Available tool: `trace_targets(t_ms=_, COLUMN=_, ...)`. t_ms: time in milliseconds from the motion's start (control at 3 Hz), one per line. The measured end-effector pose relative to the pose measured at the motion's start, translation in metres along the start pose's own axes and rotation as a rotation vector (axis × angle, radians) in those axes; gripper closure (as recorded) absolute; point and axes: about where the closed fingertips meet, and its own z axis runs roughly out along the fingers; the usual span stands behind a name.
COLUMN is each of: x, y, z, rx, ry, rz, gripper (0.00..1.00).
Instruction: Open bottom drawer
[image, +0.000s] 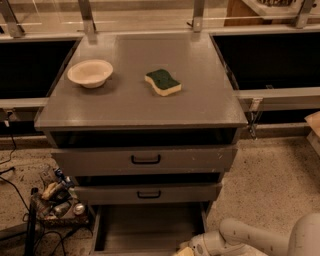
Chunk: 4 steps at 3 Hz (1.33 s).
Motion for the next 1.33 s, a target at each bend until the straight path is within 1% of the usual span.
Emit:
trace_targets(t_ms=333, x=0.006, y=0.001, z=-0.002, rx=-0.010, ry=0.002, rz=-0.008, gripper=0.00)
trace_targets(t_ms=667, x=0.006, y=0.003, z=-0.002, rx=-0.010, ry=0.002, rz=-0.008, gripper=0.00)
trace_targets(t_ms=1333, x=0.020, y=0.007, z=-0.003, rx=-0.023, ry=0.030, rz=-0.008, gripper=0.00)
